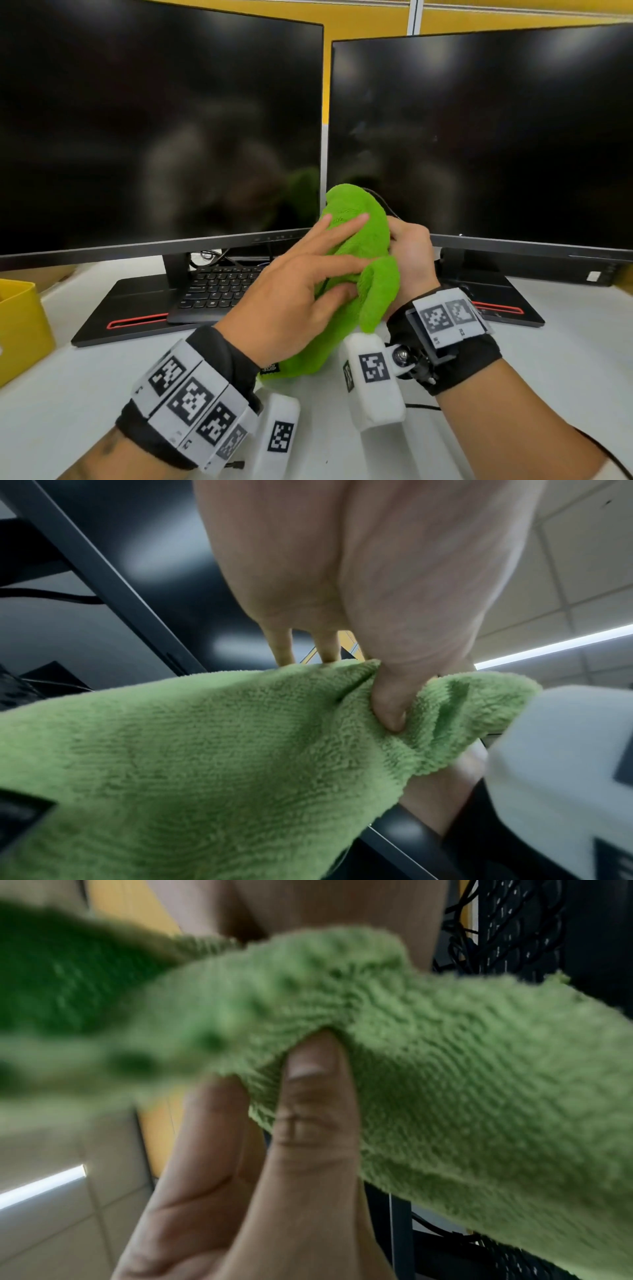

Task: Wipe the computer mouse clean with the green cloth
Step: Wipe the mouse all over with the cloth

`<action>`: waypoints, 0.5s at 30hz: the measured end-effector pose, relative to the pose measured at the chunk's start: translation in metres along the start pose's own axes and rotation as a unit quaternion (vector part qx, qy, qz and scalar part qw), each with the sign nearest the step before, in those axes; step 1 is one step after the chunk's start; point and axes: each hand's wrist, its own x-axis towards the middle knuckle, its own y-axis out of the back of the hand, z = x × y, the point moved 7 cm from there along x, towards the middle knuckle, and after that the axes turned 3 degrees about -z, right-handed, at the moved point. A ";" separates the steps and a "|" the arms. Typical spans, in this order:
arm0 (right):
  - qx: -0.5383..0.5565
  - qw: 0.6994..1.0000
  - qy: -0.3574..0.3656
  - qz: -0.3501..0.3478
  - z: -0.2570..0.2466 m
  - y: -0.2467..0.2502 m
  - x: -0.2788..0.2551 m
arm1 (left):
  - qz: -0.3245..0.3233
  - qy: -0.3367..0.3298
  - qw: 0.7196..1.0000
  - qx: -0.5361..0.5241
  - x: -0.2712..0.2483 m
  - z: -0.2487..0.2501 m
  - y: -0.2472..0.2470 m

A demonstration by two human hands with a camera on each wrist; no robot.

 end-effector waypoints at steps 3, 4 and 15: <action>0.032 0.999 -0.034 -0.022 0.005 -0.004 0.001 | 0.031 -0.007 0.999 -0.009 -0.001 -0.001 0.008; 0.036 0.998 -0.042 -0.022 0.007 -0.007 -0.001 | 0.031 -0.009 0.999 -0.006 -0.002 -0.001 0.008; 0.086 0.986 -0.060 -0.126 0.027 -0.027 -0.008 | 0.071 0.043 0.996 0.033 -0.002 -0.009 0.024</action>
